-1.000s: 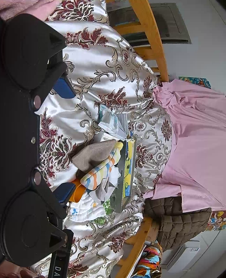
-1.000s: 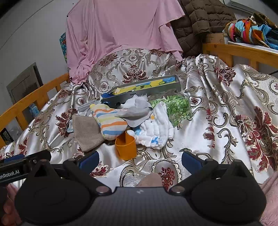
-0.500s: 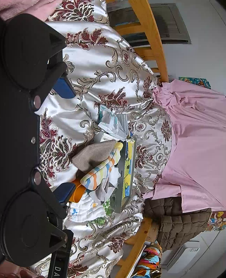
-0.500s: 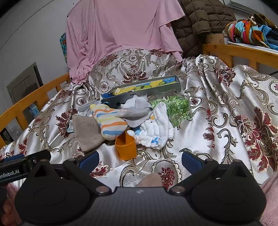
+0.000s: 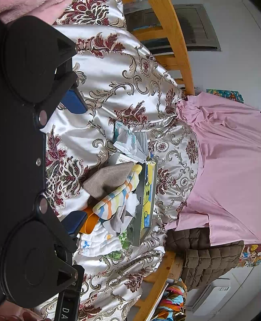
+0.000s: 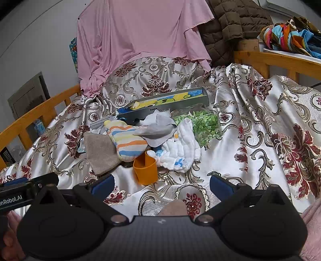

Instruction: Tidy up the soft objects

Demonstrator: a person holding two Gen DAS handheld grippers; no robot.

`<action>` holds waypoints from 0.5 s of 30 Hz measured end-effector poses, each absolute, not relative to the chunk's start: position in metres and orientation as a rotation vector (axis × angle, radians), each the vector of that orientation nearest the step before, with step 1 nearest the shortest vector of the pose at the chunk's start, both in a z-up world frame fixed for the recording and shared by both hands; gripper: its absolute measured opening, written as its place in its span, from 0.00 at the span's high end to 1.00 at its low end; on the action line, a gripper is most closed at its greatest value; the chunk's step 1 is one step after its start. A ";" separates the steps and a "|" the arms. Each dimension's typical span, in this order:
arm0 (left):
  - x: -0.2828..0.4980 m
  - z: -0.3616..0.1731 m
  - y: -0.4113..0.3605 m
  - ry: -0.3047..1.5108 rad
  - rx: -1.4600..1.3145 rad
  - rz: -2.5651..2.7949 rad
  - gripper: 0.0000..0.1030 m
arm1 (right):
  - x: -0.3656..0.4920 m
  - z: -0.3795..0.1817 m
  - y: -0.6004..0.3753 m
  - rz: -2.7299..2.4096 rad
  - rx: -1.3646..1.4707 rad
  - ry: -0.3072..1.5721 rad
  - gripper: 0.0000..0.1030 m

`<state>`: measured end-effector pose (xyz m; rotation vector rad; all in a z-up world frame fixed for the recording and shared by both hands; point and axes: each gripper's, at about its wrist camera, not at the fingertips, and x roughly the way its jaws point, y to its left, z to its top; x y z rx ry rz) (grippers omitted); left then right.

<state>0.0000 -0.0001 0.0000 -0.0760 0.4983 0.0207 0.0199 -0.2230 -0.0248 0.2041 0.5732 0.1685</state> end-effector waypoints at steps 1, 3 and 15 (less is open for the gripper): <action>0.000 0.000 0.000 0.498 -0.076 0.021 0.01 | 0.020 -0.025 -0.223 0.169 0.204 0.573 0.00; 0.000 0.000 0.000 0.498 -0.076 0.022 0.01 | 0.020 -0.025 -0.223 0.170 0.202 0.573 0.00; 0.000 0.000 0.000 0.498 -0.076 0.021 0.01 | 0.022 -0.026 -0.224 0.166 0.194 0.574 0.00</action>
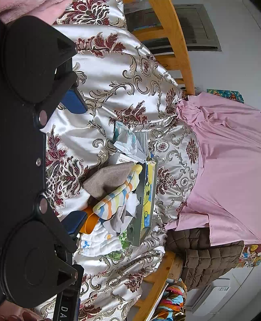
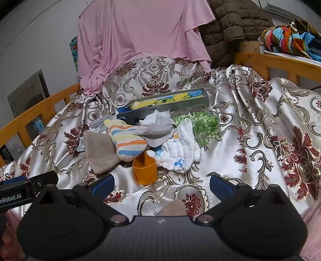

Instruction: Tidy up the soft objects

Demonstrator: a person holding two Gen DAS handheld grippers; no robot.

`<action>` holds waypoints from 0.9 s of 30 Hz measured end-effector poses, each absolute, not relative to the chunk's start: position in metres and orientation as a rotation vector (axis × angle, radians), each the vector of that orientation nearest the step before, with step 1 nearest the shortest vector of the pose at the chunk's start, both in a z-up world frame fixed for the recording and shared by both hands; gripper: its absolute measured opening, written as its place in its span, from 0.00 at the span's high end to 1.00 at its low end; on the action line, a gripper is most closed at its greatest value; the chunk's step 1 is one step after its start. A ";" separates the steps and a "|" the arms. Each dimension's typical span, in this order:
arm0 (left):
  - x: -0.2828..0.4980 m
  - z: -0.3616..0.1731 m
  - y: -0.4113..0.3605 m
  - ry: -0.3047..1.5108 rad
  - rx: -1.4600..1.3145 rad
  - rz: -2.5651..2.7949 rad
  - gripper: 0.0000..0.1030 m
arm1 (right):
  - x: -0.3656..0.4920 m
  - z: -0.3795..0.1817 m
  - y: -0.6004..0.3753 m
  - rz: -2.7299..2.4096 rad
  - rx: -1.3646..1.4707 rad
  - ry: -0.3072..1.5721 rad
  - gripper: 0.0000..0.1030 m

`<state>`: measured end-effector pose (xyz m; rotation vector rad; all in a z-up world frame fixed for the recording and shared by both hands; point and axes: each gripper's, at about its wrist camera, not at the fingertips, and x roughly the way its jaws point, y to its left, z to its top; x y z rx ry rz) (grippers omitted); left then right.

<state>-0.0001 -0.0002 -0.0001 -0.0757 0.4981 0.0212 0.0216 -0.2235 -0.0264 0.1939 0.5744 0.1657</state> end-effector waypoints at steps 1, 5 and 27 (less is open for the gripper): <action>0.000 0.000 0.000 0.499 -0.076 0.022 0.01 | 0.022 -0.026 -0.224 0.166 0.194 0.574 0.00; 0.000 0.000 0.000 0.497 -0.076 0.021 0.01 | 0.022 -0.027 -0.224 0.166 0.194 0.575 0.00; 0.097 0.008 0.033 0.645 -0.132 -0.115 0.01 | 0.066 -0.014 -0.201 0.333 -0.024 0.564 0.00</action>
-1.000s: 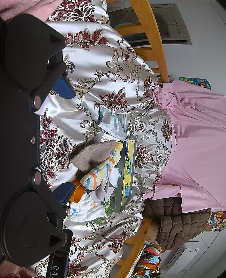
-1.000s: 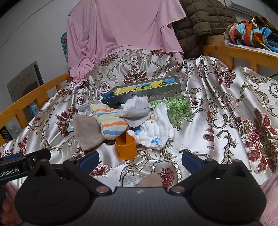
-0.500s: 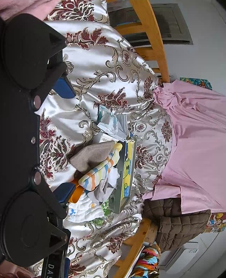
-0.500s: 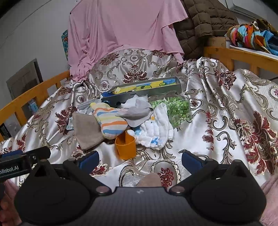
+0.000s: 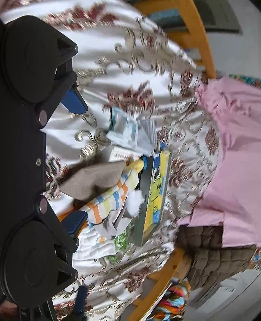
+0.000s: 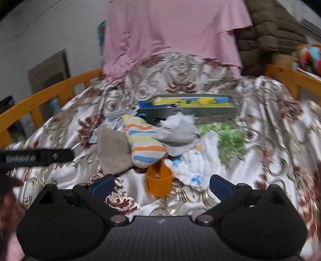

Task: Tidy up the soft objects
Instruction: 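Grasp the brown felt cloth with the left tool while the right tool grasps the striped sock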

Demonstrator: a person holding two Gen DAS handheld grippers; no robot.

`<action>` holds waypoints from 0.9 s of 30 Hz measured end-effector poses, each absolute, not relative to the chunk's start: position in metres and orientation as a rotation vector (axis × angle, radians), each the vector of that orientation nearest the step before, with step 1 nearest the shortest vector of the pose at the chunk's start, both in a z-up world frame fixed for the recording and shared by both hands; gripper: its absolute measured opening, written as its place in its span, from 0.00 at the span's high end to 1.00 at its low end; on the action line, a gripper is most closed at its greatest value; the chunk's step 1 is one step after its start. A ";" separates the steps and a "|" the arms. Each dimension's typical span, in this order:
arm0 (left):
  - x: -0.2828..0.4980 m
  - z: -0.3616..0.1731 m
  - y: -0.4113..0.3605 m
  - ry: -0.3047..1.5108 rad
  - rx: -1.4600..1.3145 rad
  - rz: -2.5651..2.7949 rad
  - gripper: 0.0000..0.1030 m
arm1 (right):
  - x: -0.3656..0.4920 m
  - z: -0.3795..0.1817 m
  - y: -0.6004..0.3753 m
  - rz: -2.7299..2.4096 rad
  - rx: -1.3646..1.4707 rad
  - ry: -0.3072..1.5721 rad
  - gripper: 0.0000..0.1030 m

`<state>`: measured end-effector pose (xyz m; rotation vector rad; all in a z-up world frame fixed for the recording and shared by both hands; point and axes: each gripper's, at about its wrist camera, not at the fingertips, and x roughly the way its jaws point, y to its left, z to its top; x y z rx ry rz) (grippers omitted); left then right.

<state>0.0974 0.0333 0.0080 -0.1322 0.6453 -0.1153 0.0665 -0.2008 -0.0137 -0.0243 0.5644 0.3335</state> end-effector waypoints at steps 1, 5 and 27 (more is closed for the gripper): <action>0.105 0.007 0.033 0.655 -0.126 -0.131 0.01 | 0.069 -0.014 -0.195 0.336 -0.069 0.549 0.00; 0.135 0.002 0.035 0.680 -0.126 -0.190 0.01 | 0.081 -0.016 -0.176 0.365 -0.233 0.471 0.00; 0.189 -0.032 0.053 0.732 -0.339 -0.352 0.66 | 0.169 -0.062 -0.101 0.488 -0.497 0.457 0.49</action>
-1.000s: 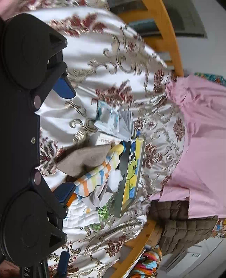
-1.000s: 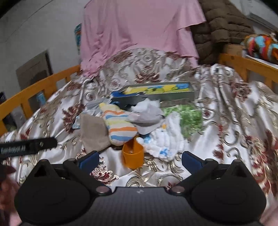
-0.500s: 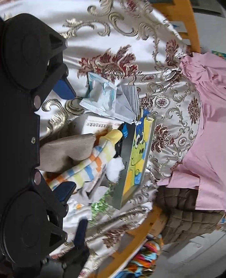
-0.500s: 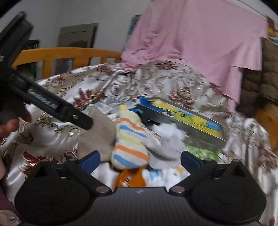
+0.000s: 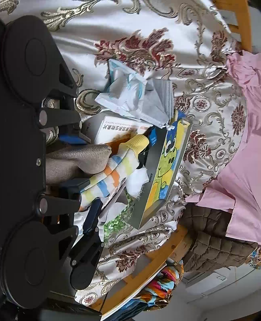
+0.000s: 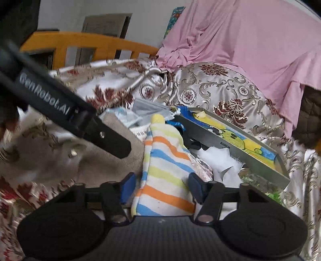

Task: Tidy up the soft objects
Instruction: 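Grasp the brown felt cloth with the left tool while the right tool grasps the striped sock, then carry the felt cloth with the left tool while the right tool carries the sock to the cartoon tray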

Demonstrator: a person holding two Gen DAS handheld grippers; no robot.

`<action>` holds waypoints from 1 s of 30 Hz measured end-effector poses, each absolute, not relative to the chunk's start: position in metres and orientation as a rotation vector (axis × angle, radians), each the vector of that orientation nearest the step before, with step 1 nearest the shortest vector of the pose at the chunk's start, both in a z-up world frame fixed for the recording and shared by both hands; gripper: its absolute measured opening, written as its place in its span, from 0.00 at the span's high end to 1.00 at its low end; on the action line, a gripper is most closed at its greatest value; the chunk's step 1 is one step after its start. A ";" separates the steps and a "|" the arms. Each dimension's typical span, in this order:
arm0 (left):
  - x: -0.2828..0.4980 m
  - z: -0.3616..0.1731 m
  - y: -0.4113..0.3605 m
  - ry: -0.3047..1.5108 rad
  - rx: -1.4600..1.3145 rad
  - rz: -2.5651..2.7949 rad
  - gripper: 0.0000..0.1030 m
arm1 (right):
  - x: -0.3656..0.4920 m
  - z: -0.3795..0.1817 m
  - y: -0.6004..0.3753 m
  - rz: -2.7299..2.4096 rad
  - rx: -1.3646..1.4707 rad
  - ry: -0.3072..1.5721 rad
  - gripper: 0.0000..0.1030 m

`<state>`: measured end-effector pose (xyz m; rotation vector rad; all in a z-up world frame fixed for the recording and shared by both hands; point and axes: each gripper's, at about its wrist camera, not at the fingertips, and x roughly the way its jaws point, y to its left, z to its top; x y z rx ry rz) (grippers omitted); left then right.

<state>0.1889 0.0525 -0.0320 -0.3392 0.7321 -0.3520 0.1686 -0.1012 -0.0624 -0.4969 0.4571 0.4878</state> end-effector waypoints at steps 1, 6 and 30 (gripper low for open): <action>0.190 -0.034 0.052 0.740 -0.342 -0.354 0.69 | 0.169 -0.064 -0.100 0.480 -0.504 0.455 0.51; 0.192 -0.040 0.051 0.769 -0.338 -0.362 0.85 | 0.162 -0.071 -0.092 0.452 -0.587 0.411 0.55; 0.107 0.029 0.075 0.584 -0.425 -0.359 0.98 | 0.099 0.004 -0.131 0.489 -0.406 0.376 0.89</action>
